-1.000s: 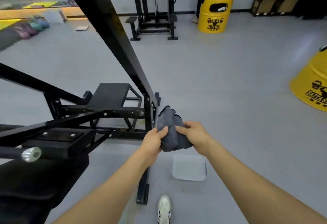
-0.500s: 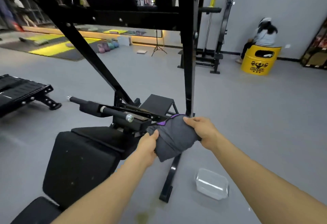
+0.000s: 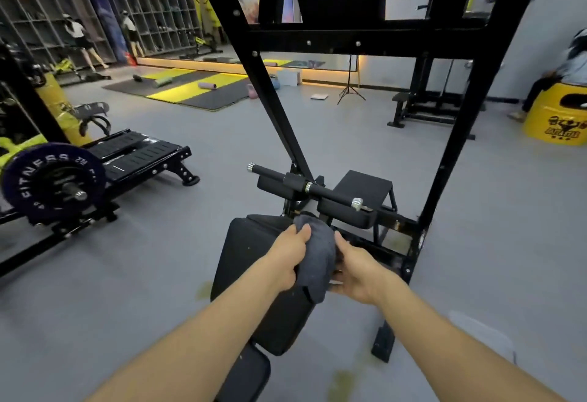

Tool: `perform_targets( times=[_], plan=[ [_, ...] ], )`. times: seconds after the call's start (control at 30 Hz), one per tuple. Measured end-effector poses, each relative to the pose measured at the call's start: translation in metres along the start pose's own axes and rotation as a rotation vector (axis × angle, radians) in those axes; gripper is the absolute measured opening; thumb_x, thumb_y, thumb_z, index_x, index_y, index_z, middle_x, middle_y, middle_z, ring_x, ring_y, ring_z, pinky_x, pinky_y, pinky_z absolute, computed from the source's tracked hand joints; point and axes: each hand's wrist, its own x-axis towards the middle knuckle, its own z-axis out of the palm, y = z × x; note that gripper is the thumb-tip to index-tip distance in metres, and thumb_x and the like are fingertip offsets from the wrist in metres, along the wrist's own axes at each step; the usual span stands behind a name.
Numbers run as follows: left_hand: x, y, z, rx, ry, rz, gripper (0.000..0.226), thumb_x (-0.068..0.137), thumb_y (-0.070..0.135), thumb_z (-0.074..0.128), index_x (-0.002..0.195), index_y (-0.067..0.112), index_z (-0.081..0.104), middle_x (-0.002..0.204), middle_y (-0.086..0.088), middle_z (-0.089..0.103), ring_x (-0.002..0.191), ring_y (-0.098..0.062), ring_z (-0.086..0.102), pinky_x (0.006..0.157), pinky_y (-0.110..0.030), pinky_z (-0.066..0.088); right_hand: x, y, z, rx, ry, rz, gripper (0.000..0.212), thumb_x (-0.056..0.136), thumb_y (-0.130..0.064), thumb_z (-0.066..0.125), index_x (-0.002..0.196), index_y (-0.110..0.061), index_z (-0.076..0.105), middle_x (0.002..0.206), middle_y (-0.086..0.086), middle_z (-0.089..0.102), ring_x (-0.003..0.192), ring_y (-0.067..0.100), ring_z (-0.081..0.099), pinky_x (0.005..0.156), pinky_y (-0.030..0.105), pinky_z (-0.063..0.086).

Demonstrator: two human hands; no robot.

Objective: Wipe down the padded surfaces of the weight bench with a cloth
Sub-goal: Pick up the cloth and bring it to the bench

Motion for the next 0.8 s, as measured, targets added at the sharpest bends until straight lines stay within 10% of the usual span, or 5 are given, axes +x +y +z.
perform_targets(
  times=[0.33,0.43,0.53,0.63,0.8],
  plan=[
    [0.014,0.008,-0.067,0.374,0.239,0.335,0.014,0.091,0.029,0.058,0.1,0.019,0.058,0.105,-0.005,0.065,0.097,-0.023,0.061,0.087,-0.039,0.05,0.017,-0.011,0.051,0.074,-0.009,-0.221,0.018,0.091,-0.018,0.058,0.106,-0.009,0.066,0.102,0.009,0.071,0.096,0.025,0.065,0.073,0.035,0.053],
    [0.017,0.004,-0.08,0.246,0.303,0.238,0.04,0.083,0.035,0.067,0.112,0.018,0.046,0.123,-0.005,0.047,0.1,-0.022,0.055,0.087,-0.035,0.049,0.025,-0.02,0.064,0.06,-0.03,-0.24,0.017,0.093,-0.019,0.057,0.102,-0.009,0.066,0.101,0.012,0.07,0.097,0.029,0.065,0.081,0.039,0.053],
    [0.012,0.0,-0.087,0.624,0.513,0.598,0.045,0.083,0.03,0.067,0.121,0.023,0.044,0.124,0.002,0.033,0.104,-0.015,0.048,0.09,-0.029,0.044,0.035,-0.025,0.071,-0.058,-0.028,-0.246,0.019,0.092,-0.024,0.059,0.099,-0.008,0.067,0.096,0.012,0.071,0.09,0.028,0.066,0.075,0.035,0.054],
    [0.018,0.002,-0.088,0.833,0.273,0.852,0.038,0.093,0.037,0.05,0.128,0.023,0.048,0.128,0.005,0.045,0.115,-0.01,0.047,0.098,-0.029,0.039,0.045,-0.033,0.07,-0.181,-0.079,-0.232,0.026,0.088,-0.026,0.063,0.101,-0.005,0.068,0.097,0.014,0.071,0.089,0.028,0.067,0.077,0.036,0.055],
    [0.025,-0.003,-0.091,0.659,-0.099,0.471,0.062,0.088,0.051,0.049,0.138,0.019,0.035,0.132,0.007,0.047,0.119,-0.007,0.046,0.101,-0.023,0.038,0.055,-0.047,0.058,-0.254,-0.297,-0.041,0.022,0.083,-0.012,0.057,0.098,0.0,0.068,0.095,0.018,0.069,0.087,0.029,0.066,0.085,0.041,0.05]
  ],
)
